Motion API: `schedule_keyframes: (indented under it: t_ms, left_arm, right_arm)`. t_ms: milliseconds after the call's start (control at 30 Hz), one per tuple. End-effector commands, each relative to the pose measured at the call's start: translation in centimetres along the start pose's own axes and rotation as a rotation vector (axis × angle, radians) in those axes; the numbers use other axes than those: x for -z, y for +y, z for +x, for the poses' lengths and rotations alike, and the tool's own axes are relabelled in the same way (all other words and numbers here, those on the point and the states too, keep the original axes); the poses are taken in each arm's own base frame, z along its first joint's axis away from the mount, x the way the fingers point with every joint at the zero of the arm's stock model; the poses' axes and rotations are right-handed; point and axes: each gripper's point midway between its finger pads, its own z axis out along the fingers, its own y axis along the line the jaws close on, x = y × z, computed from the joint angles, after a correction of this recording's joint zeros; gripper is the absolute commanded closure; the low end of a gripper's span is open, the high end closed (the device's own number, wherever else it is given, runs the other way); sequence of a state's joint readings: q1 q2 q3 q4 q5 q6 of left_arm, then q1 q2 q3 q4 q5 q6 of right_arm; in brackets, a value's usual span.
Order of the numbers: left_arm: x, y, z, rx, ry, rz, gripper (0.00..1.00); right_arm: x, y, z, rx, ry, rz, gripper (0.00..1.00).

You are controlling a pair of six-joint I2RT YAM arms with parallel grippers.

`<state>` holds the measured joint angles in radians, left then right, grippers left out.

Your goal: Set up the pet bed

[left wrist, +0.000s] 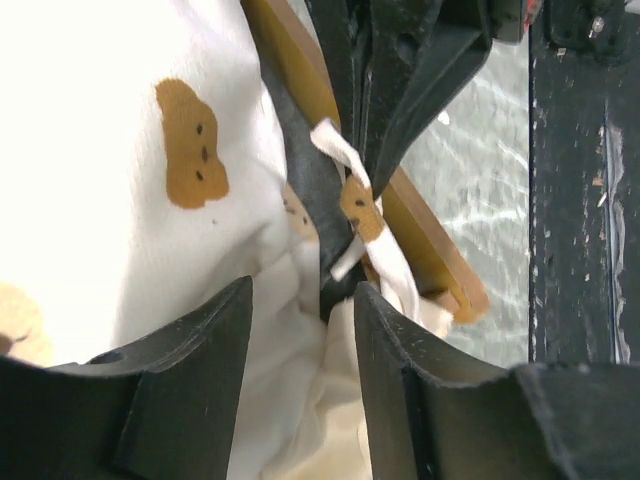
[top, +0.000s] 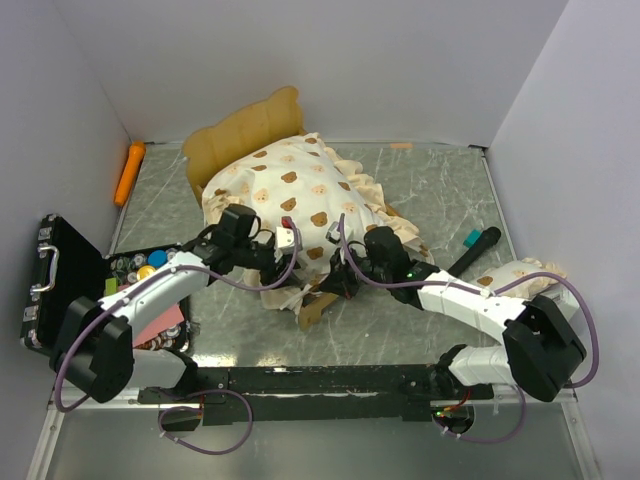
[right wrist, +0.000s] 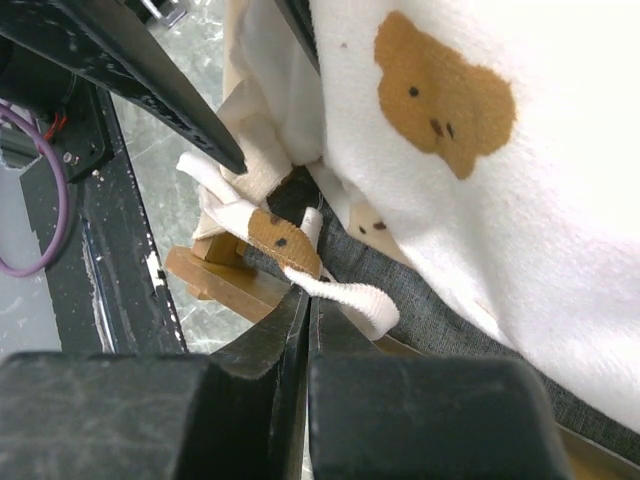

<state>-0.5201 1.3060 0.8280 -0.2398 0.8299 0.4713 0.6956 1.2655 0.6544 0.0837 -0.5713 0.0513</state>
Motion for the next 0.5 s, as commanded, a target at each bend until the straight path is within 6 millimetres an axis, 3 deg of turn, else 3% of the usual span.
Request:
schedule_keyframes:
  t_ms: [0, 67, 200, 300, 467]
  left_arm:
    - [1.8, -0.1, -0.1, -0.037, 0.095, -0.009, 0.50]
    - [2.9, -1.3, 0.1, -0.047, 0.146, 0.023, 0.51]
    - [4.1, -3.6, 2.6, -0.029, 0.214, 0.046, 0.50]
    - [3.4, -4.4, 4.0, -0.045, 0.244, 0.026, 0.47]
    - [2.5, -4.9, 4.6, -0.029, 0.279, 0.051, 0.46]
  right_arm:
    - [-0.3, -0.1, -1.8, 0.019, -0.027, -0.014, 1.00]
    - [-0.4, 0.0, -2.0, 0.025, -0.029, -0.019, 1.00]
    - [-0.5, -0.1, -2.1, 0.027, -0.022, -0.021, 1.00]
    - [-0.7, -0.1, -2.0, 0.026, -0.020, -0.026, 1.00]
    - [-0.8, -0.2, -1.7, 0.014, -0.016, -0.029, 1.00]
